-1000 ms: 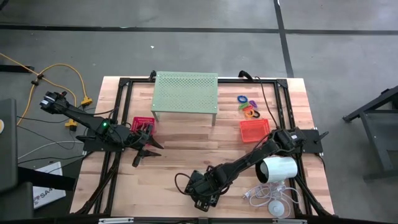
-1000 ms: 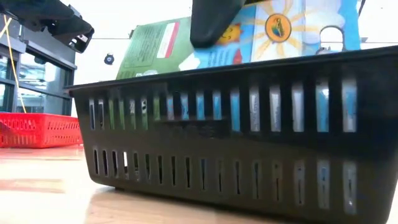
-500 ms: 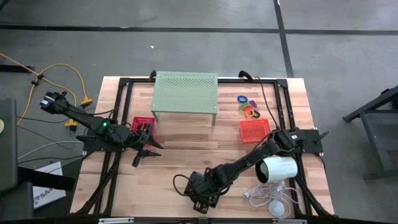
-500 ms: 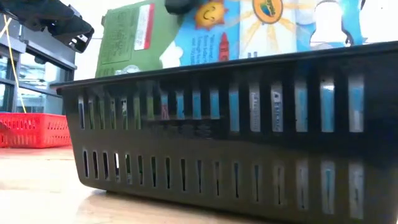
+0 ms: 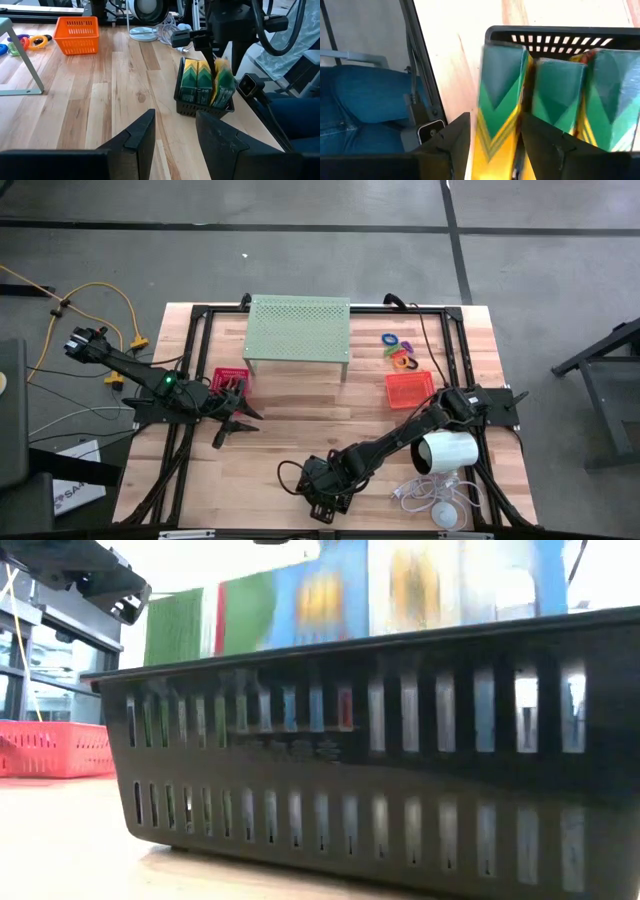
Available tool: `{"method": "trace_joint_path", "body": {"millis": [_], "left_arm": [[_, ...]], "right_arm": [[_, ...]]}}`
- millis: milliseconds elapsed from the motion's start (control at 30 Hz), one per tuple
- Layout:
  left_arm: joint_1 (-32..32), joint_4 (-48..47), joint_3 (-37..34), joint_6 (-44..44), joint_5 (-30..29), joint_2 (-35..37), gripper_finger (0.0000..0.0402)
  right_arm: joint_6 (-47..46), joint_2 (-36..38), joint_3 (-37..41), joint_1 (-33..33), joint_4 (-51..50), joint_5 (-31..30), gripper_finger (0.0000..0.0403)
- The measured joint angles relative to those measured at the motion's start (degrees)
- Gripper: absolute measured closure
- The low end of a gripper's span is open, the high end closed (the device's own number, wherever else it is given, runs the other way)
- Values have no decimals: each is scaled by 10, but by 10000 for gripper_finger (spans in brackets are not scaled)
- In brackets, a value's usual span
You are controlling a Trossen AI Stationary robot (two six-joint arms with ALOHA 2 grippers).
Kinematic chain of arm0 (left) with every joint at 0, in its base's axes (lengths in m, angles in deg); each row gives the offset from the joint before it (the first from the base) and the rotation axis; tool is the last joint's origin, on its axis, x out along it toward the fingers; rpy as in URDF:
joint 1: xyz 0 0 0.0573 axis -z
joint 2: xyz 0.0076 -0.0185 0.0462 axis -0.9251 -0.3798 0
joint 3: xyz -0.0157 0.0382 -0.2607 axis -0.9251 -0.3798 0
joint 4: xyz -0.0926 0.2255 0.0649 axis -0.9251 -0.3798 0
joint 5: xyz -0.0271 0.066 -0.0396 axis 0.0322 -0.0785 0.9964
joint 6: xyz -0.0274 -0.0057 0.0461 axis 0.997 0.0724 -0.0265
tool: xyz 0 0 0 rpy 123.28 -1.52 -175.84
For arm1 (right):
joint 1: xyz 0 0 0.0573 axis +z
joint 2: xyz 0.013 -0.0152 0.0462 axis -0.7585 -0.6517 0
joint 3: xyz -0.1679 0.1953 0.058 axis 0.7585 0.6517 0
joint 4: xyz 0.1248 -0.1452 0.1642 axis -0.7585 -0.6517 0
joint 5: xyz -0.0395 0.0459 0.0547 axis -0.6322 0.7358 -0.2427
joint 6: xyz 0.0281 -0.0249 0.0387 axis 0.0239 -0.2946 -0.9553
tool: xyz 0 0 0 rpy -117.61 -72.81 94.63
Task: Pick & Place Office Desk Supplies
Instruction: Put the crayon box into the black bin
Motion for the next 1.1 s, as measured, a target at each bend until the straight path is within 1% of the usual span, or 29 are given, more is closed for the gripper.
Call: {"method": "trace_joint_path", "body": {"millis": [333, 800, 967, 1100], "left_arm": [[0, 0, 0, 0, 0, 0, 266], [0, 0, 0, 0, -3, 0, 266], [0, 0, 0, 0, -3, 0, 266], [0, 0, 0, 0, -3, 0, 266]], "right_arm": [[1, 0, 0, -2, 1, 0, 217], [-2, 1, 0, -18, 7, 48, 219], [-2, 9, 0, -27, 22, 71, 219], [-2, 25, 0, -33, 23, 77, 219]]}}
